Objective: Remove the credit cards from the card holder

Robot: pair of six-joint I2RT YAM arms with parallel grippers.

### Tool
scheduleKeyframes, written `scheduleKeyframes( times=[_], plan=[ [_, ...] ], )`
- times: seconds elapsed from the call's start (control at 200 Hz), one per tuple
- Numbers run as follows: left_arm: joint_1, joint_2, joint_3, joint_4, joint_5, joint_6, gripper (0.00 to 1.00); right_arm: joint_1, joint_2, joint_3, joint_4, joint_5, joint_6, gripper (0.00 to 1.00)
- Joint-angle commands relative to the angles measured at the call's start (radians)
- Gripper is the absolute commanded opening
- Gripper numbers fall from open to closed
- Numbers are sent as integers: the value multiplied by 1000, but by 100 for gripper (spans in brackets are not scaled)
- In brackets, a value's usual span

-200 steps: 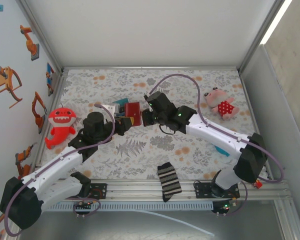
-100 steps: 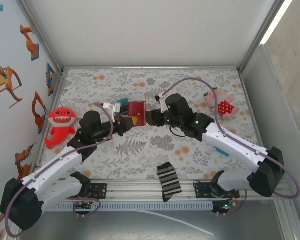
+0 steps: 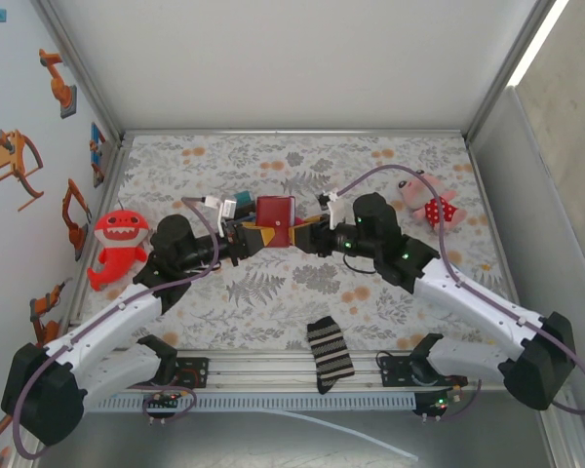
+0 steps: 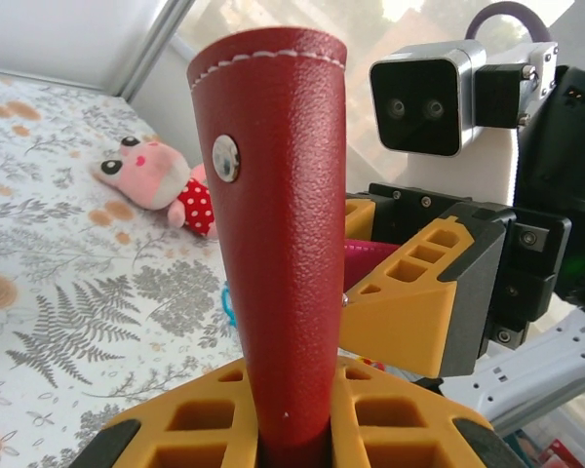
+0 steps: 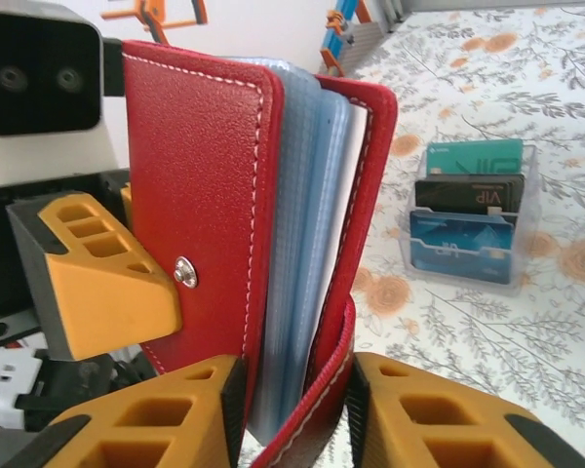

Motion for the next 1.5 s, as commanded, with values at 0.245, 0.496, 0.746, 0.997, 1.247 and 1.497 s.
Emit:
scheduleKeyframes(
  times=[0.245,0.496,0.746,0.997,1.247,1.497],
  plan=[
    [4,-27,3,154,84,-49,0,-17,-59,-48,89,-55,-1,26],
    [3,-29,1,164,101,-46,0,-26,-86,-67,115,-52,4,24],
    [2,-25,3,185,130,-47,0,-32,-71,-68,136,-54,19,23],
    [2,-11,1,208,129,-58,0,-32,-26,-61,200,-136,41,26],
    [2,12,-8,279,135,-94,0,-32,0,-73,293,-236,74,29],
    [1,25,3,289,146,-104,0,-33,-10,-87,349,-294,85,23]
  ],
)
